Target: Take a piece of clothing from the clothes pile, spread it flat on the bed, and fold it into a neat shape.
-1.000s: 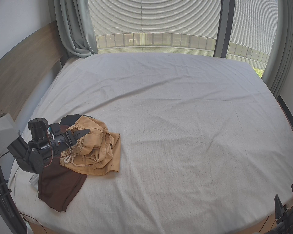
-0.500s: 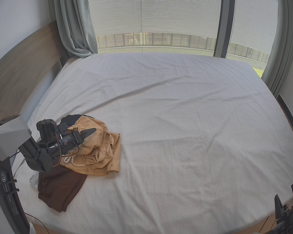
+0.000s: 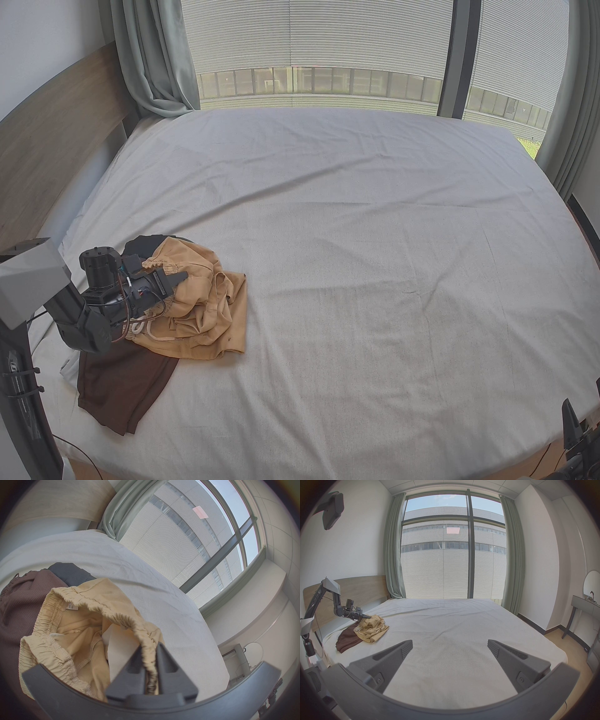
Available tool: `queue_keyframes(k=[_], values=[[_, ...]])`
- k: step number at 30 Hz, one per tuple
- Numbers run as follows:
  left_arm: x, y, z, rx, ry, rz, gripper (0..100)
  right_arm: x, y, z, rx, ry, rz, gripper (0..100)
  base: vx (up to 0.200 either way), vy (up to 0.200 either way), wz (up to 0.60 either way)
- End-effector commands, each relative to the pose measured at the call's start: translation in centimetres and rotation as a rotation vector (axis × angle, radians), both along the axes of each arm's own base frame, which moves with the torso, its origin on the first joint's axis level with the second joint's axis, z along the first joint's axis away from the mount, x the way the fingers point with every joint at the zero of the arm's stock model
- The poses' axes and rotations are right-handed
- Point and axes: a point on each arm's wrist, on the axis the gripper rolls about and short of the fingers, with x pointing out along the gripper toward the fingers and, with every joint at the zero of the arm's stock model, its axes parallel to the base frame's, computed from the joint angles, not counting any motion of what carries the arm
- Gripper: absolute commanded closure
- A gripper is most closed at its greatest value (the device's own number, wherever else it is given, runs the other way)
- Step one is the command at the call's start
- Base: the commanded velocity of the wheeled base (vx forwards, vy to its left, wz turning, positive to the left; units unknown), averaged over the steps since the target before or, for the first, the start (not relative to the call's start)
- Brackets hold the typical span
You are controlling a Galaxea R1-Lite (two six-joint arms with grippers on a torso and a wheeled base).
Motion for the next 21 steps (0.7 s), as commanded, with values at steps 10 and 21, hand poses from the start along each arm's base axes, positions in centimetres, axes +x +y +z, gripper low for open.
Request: queue_keyframes(k=[10,21], values=[[-2.2,-2.0,4.1,-0.126,-0.075,0.077,100,0.0,0.0,-0.4,0.0,-0.002,0.0,0,0.0,0.0,0.0],[-4.4,-1.3,5.1,-0.154,-0.157,0.126,100,0.0,0.0,-0.4,0.0,-0.002,0.0,0,0.0,0.0,0.0]])
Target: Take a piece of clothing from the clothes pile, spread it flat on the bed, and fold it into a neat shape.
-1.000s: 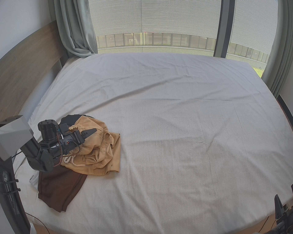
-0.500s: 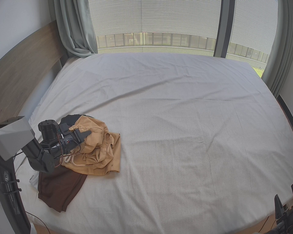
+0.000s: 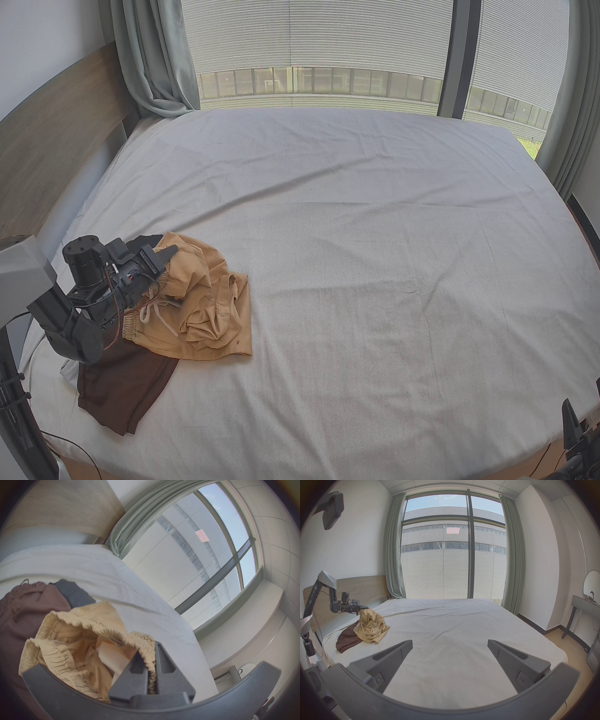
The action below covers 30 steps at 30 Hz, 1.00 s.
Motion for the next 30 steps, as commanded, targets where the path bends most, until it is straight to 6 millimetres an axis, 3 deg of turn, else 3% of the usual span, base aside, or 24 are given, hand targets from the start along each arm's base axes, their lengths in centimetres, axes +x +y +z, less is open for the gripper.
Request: queue_keyframes(k=[1,10,25,30], values=[[-0.9,0.3,0.1,-0.005,0.002,0.001,100,0.0,0.0,-0.4,0.0,-0.002,0.0,0,0.0,0.0,0.0],[-1.1,-0.2,0.2,-0.11,0.055,-0.076,100,0.0,0.0,-0.5,0.0,0.0,0.0,0,0.0,0.0,0.0],[-1.9,-2.0,0.3,-0.127,0.039,-0.152,100,0.0,0.0,-0.4,0.0,-0.002,0.0,0,0.0,0.0,0.0],[-2.8,-3.2,2.7,-0.235,0.015,-0.206,100,0.0,0.0,-0.4,0.0,-0.002,0.0,0,0.0,0.0,0.0]])
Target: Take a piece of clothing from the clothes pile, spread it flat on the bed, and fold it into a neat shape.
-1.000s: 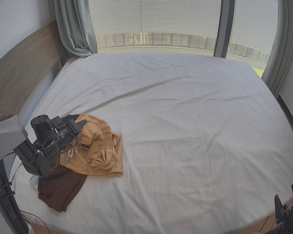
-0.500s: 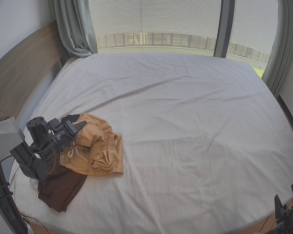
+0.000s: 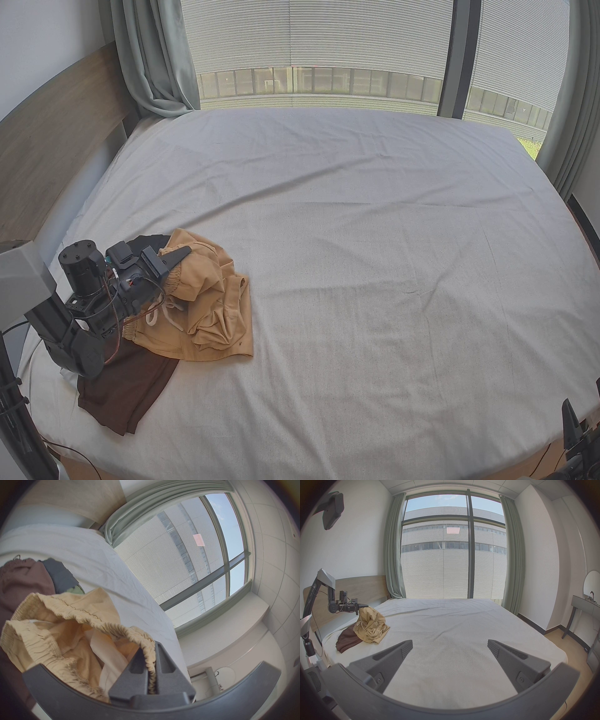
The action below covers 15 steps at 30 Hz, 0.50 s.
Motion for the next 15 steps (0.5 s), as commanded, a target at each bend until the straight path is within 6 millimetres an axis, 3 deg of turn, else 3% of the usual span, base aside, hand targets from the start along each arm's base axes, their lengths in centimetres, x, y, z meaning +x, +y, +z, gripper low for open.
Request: queue_keyframes(k=[1,15], values=[[-1.0,-1.1,2.3,-0.071,-0.034,-0.04,100,0.0,0.0,-0.4,-0.001,-0.002,0.0,0,0.0,0.0,0.0],[-2.9,-3.4,6.1,-0.331,-0.02,-0.167,100,0.0,0.0,-0.4,-0.001,-0.002,0.0,0,0.0,0.0,0.0]])
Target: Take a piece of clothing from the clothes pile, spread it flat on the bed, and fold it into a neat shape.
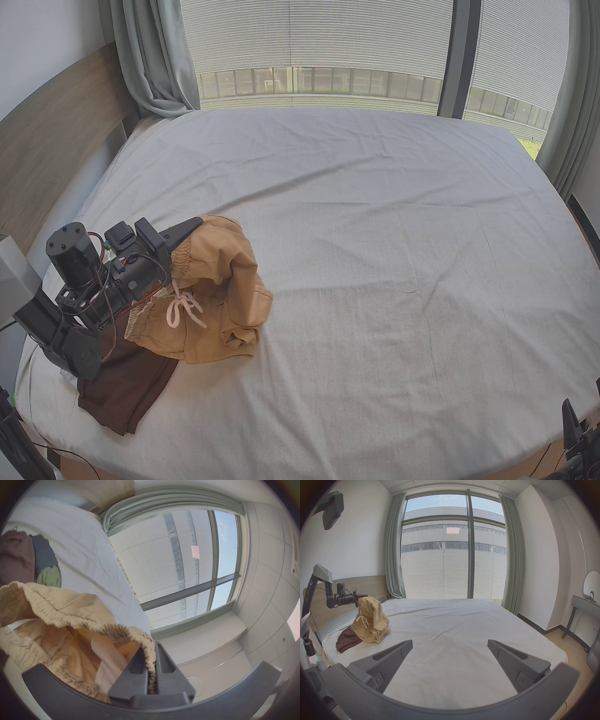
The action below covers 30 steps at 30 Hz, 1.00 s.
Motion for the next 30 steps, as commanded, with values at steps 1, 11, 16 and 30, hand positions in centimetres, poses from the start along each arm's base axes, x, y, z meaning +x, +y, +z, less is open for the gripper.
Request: queue_keyframes(k=[1,11,16,30], values=[[-0.9,-0.7,1.7,-0.063,-0.023,-0.04,100,0.0,0.0,-0.4,0.0,-0.002,-0.001,0,0.0,0.0,0.0],[-2.0,-0.5,3.0,-0.148,0.014,-0.128,100,0.0,0.0,-0.4,0.0,-0.002,-0.001,0,0.0,0.0,0.0],[-2.2,-0.9,2.9,-0.152,0.005,-0.134,100,0.0,0.0,-0.5,0.0,0.0,-0.001,0,0.0,0.0,0.0],[-4.0,-5.3,2.9,-0.191,0.056,-0.294,100,0.0,0.0,-0.5,-0.002,0.0,0.001,0,0.0,0.0,0.0]])
